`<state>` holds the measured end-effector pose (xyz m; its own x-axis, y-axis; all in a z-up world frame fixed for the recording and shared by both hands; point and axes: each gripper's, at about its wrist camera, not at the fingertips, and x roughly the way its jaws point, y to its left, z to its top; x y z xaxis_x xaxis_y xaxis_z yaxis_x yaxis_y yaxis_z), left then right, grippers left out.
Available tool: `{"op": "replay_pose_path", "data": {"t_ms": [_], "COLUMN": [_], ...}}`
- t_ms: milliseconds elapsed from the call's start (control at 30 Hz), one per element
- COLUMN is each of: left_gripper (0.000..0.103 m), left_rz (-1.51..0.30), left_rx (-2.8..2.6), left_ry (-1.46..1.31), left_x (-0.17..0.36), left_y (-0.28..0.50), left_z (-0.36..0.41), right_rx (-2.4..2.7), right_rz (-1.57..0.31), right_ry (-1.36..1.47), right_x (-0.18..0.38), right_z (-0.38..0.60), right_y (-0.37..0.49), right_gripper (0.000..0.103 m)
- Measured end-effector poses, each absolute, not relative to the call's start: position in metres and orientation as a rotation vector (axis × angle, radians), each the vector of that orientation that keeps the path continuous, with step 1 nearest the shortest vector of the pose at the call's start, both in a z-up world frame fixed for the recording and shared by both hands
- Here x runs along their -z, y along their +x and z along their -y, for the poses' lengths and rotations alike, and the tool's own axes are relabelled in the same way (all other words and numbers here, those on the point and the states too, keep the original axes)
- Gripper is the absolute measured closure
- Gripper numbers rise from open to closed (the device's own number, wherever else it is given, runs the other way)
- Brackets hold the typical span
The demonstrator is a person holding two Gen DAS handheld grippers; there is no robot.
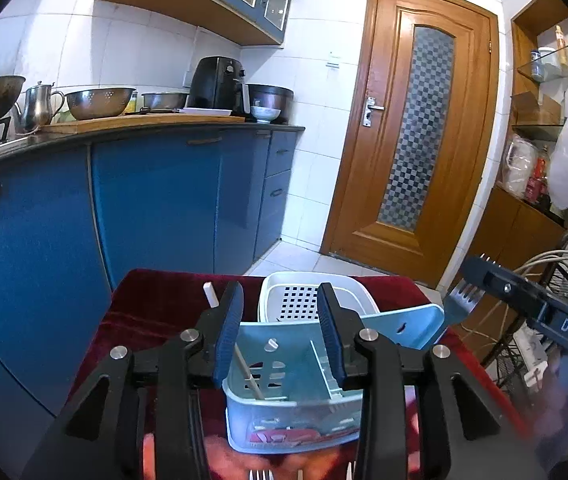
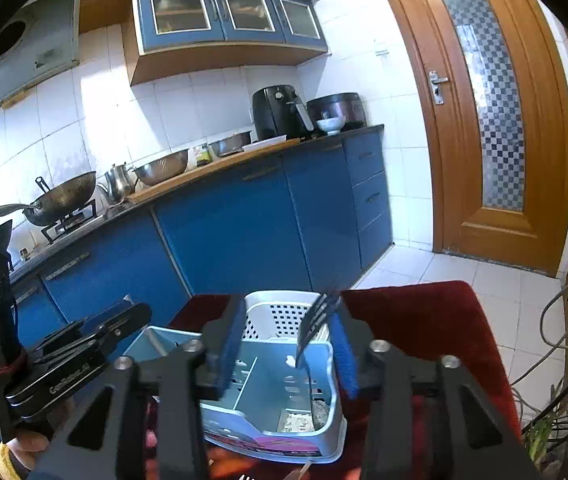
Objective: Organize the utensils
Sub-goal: 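Open the left tool over the holder while the right tool releases its fork inside, then move both tools back down to the remaining utensils on the blanket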
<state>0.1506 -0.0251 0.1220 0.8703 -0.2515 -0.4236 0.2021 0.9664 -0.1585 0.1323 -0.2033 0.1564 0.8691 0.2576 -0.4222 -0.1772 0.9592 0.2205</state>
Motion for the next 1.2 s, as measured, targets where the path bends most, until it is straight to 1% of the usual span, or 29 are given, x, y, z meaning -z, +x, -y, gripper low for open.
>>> {"op": "replay_pose_path", "data": {"t_ms": [133,333,567,800,1067,1200], "left_gripper": [0.064,0.064,0.064,0.064,0.064,0.064], "left_rz": [-0.471,-0.496,-0.515,-0.538,-0.595,-0.628], "left_rx": [0.245,0.259,0.246,0.207,0.182,0.181], "left_ry": [-0.112,-0.141,-0.132,-0.14,-0.119,-0.099], "left_x": [-0.128,-0.13,-0.132,-0.135,-0.124,-0.114], "left_y": [0.141,0.128,0.108,0.083,0.052,0.042], "left_z": [0.024,0.018,0.007,-0.012,-0.025,-0.025], "right_rx": [-0.225,-0.205,-0.183,-0.202,-0.224,-0.217], "right_rz": [-0.459,-0.442,-0.423,-0.485,-0.577,-0.618], "right_ry": [0.154,0.151,0.163,0.192,0.219,0.217], "right_x": [-0.164,-0.171,-0.184,-0.184,-0.172,-0.156], "right_z": [0.202,0.205,0.208,0.206,0.199,0.196], "right_y": [0.126,0.115,0.095,0.072,0.039,0.025], "right_gripper": [0.046,0.042,0.041,0.041,0.041,0.041]}}
